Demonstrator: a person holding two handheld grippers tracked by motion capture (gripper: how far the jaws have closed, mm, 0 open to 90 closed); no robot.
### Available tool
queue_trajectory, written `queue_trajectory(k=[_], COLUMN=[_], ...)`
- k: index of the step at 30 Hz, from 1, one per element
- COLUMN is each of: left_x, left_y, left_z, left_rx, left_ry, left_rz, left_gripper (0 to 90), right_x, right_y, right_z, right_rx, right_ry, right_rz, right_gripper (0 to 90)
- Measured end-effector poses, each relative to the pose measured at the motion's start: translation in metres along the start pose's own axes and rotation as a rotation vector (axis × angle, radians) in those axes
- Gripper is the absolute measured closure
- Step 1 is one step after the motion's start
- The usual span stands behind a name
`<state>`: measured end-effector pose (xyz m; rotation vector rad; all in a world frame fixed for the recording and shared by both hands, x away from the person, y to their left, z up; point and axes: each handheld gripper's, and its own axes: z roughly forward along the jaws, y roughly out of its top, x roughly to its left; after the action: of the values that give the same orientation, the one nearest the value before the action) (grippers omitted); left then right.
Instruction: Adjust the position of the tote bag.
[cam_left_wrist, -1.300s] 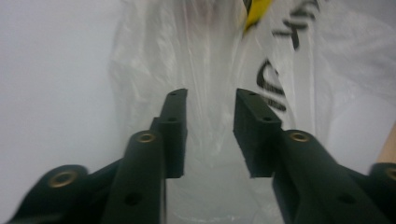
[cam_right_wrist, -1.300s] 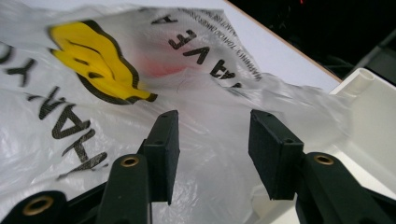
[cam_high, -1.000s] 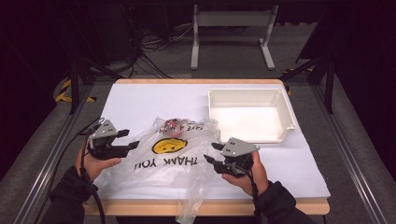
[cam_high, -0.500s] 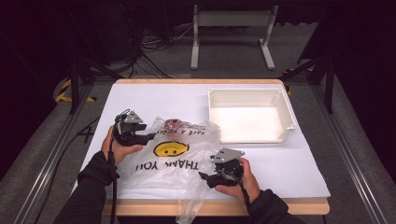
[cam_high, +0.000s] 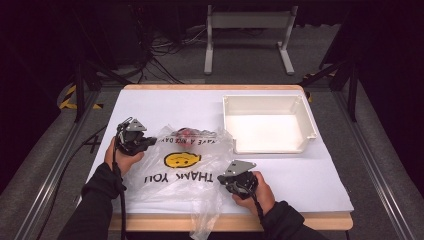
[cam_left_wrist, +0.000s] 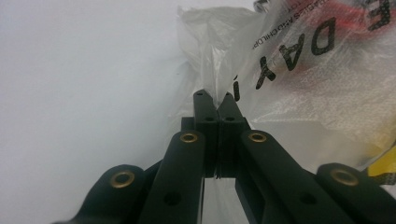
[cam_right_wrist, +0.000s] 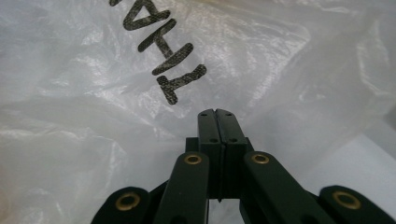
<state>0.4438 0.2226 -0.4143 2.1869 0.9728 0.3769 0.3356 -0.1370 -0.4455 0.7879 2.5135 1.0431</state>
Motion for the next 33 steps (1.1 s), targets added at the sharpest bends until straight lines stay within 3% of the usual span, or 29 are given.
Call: queue_trajectory(k=[10, 14, 18, 20, 23, 26, 31, 33], left_x=[0.02, 0.03, 0.031, 0.031, 0.031, 0.031, 0.031, 0.032], left_y=[-0.019, -0.034, -0.041, -0.042, -0.044, -0.044, -0.043, -0.043], left_z=[-0.024, -0.034, -0.036, -0.037, -0.036, -0.036, -0.035, -0.035], left_rx=[0.0, -0.02, -0.046, -0.046, -0.053, -0.065, -0.069, -0.076], left_ry=[0.054, 0.063, 0.062, 0.064, 0.062, 0.063, 0.072, 0.076], left_rz=[-0.035, -0.081, -0.082, -0.091, -0.09, -0.1, -0.103, -0.104], left_gripper=[90.0, 90.0, 90.0, 90.0, 90.0, 90.0, 90.0, 90.0], right_x=[-0.027, -0.026, -0.022, -0.022, -0.023, -0.022, -0.019, -0.021], right_y=[0.001, 0.004, 0.01, 0.012, 0.011, 0.011, 0.011, 0.01], right_z=[-0.004, -0.001, 0.001, 0.003, 0.006, 0.011, 0.014, 0.013], right_rx=[-0.016, -0.023, -0.039, -0.051, -0.038, -0.023, 0.004, 0.002], right_ry=[-0.098, -0.11, -0.119, -0.136, -0.124, -0.088, -0.066, -0.076], right_rz=[0.038, 0.036, 0.044, 0.058, 0.087, 0.098, 0.051, 0.051], right_gripper=[88.5, 61.5, 36.9, 29.9, 24.8, 29.4, 76.1, 88.7])
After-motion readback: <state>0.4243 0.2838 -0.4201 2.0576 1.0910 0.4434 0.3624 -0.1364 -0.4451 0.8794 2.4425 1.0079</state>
